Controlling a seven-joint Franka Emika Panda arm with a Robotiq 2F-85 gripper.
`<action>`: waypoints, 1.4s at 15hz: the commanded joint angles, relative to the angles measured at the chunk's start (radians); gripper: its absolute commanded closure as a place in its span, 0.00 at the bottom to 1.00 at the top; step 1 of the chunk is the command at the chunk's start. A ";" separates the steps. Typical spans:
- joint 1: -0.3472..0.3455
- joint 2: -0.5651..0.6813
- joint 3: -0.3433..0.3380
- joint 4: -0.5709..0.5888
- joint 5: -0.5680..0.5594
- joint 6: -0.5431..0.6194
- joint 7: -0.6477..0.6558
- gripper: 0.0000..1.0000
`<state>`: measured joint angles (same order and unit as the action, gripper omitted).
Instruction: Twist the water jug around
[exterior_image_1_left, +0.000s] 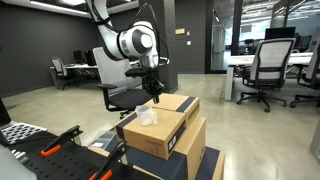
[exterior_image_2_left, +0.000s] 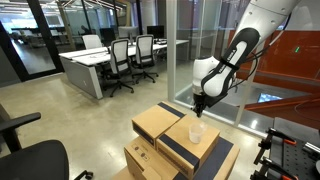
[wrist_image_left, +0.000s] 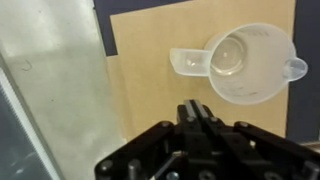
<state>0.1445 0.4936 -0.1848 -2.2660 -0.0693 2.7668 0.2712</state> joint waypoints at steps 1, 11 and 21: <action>-0.013 -0.062 0.014 -0.057 -0.010 0.023 -0.010 0.94; -0.036 -0.134 0.051 -0.105 -0.004 0.031 -0.015 0.85; -0.044 -0.153 0.059 -0.123 -0.004 0.032 -0.025 0.66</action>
<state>0.1081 0.3412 -0.1317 -2.3898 -0.0680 2.8001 0.2435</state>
